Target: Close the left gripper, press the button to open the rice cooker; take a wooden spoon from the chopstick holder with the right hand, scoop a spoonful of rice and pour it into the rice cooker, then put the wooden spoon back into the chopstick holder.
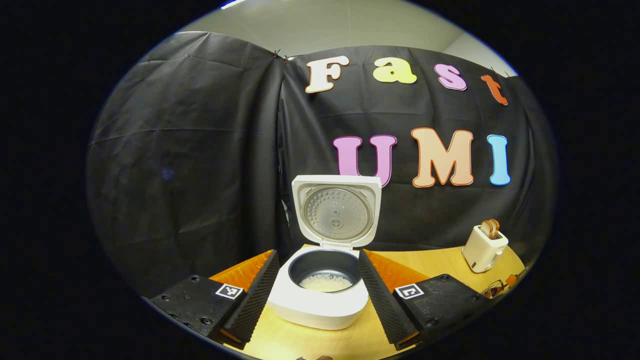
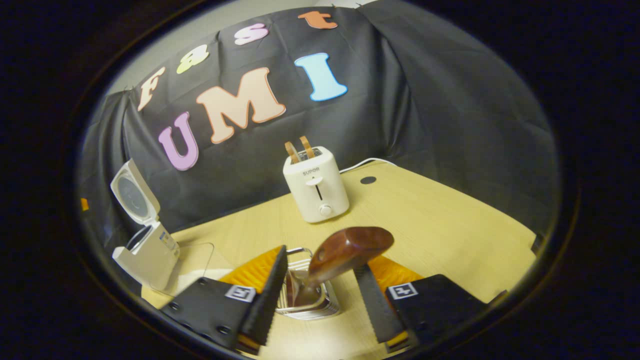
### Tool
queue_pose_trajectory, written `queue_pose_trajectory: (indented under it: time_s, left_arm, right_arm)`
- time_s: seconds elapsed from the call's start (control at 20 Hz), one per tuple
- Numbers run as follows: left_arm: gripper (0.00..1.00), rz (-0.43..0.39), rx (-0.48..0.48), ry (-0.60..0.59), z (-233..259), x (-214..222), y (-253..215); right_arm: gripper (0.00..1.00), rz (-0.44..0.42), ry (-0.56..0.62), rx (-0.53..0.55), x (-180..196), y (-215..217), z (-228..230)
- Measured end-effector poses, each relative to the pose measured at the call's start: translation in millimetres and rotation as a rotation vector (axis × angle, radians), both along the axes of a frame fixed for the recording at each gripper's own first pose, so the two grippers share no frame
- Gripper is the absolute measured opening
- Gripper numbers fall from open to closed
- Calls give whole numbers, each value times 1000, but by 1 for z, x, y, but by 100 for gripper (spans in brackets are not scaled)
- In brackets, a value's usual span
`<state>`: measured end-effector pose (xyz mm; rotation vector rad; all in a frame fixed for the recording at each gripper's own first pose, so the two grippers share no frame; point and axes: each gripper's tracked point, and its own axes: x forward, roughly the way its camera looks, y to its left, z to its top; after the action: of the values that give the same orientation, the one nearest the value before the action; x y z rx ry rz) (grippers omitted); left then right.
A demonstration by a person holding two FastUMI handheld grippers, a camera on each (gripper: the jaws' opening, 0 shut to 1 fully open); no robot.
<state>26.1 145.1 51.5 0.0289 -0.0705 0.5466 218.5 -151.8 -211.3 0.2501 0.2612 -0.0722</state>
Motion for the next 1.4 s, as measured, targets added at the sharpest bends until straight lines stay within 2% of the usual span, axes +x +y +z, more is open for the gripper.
queue_pose_trajectory:
  time_s: [0.25,0.4,0.5,0.65,0.95,1.15,1.4]
  left_arm:
    - [96,-1,16,-2,1,-4,-4]
    - [94,1,9,6,-2,-4,-2]
    - [94,0,-2,5,-3,-2,-1]
    - [94,-1,-6,9,-5,-4,3]
    - [94,-10,-6,15,-7,-7,15]
    - [94,-29,-16,21,-12,-7,23]
    - [95,-66,-26,22,-17,-4,32]
  right_arm:
    - [27,-22,1,74,13,0,-1]
    - [27,5,2,73,15,10,8]
    - [37,-3,0,49,17,10,12]
    - [27,-4,21,46,23,15,8]
    - [19,-15,70,-8,26,20,9]
    - [19,-12,47,-69,18,23,29]
    - [19,-29,12,-95,10,28,60]
